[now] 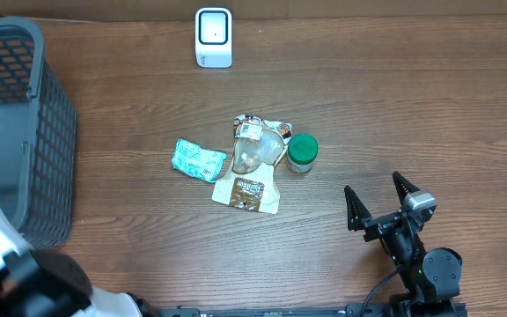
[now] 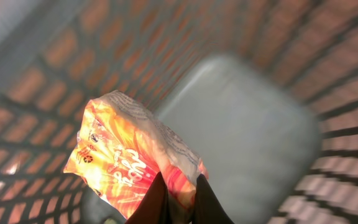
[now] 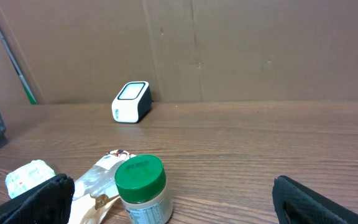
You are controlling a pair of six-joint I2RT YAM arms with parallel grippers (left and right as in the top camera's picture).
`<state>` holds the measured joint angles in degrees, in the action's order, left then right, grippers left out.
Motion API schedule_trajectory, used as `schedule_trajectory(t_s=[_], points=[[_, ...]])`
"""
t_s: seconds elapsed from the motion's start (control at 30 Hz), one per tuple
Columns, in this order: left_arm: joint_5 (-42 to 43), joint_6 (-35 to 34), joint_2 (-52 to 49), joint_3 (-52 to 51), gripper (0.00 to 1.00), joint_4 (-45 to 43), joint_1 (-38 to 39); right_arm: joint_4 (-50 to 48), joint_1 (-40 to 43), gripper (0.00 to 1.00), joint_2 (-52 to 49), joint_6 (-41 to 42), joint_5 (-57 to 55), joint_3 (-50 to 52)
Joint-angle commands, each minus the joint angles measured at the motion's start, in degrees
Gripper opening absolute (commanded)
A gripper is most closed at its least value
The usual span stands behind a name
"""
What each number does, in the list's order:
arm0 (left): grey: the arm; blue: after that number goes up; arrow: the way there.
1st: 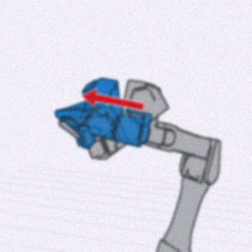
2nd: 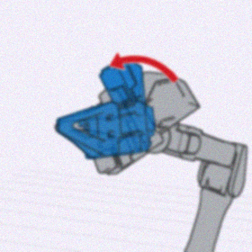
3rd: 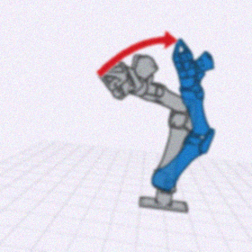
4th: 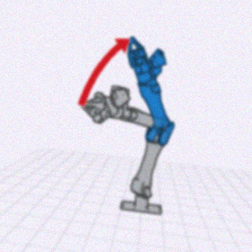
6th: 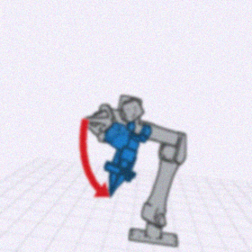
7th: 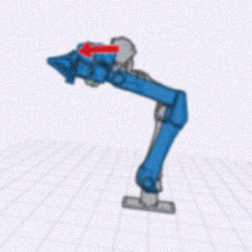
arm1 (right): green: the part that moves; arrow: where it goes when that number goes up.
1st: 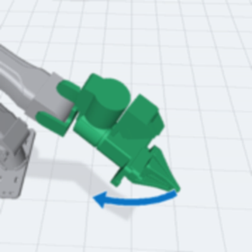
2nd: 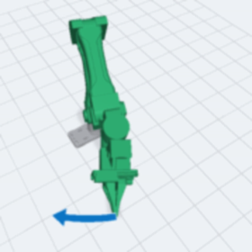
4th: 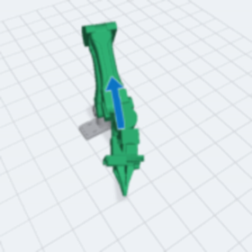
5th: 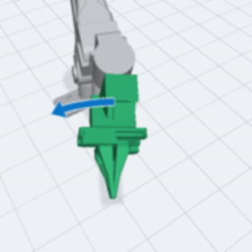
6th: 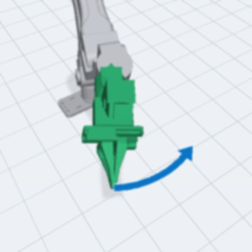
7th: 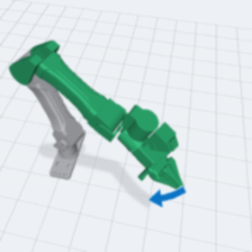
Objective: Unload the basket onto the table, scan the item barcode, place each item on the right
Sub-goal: 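Grasp the orange tissue pack with the left gripper and lift it, then carry the orange pack with the left gripper and drop it beside the snack bag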
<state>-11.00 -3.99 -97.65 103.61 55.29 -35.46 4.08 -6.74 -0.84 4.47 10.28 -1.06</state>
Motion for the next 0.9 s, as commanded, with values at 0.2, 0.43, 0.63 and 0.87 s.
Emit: schedule_trajectory(t_s=[0.2, 0.43, 0.63, 0.87], points=[[11.04, -3.91, 15.91, 3.32, 0.04, 7.56, 18.64, -0.31, 0.35, 1.00, 0.68, -0.04, 0.28, 0.59], [10.21, -3.72, 13.57, -0.20, 0.04, 18.93, 34.95, -0.31, 0.35, 1.00, 0.68, -0.04, 0.28, 0.59], [9.07, -3.74, 8.76, -10.01, 0.04, 17.66, 43.65, -0.31, 0.35, 1.00, 0.68, -0.04, 0.28, 0.59], [9.14, -3.96, 3.98, -19.58, 0.04, 9.57, 48.15, -0.31, 0.35, 1.00, 0.68, -0.04, 0.28, 0.59]])
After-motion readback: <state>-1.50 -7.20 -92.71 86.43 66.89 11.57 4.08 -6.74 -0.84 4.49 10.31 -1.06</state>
